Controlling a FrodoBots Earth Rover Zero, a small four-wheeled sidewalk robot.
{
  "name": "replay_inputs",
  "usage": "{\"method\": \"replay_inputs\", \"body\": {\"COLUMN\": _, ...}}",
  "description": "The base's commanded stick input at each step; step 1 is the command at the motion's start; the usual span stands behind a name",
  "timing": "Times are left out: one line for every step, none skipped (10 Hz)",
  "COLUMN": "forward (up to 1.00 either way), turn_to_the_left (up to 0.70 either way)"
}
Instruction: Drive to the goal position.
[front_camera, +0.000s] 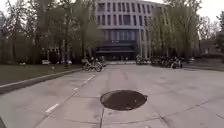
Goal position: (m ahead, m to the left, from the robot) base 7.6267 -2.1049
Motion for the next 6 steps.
{"method": "replay_inputs", "body": {"forward": 0.70, "turn_to_the_left": 0.00}}
{"method": "replay_inputs", "body": {"forward": 0.70, "turn_to_the_left": 0.00}}
{"method": "replay_inputs", "body": {"forward": 0.70, "turn_to_the_left": 0.00}}
{"method": "replay_inputs", "body": {"forward": 0.70, "turn_to_the_left": 0.00}}
{"method": "replay_inputs", "body": {"forward": 0.70, "turn_to_the_left": 0.00}}
{"method": "replay_inputs", "body": {"forward": 0.70, "turn_to_the_left": 0.00}}
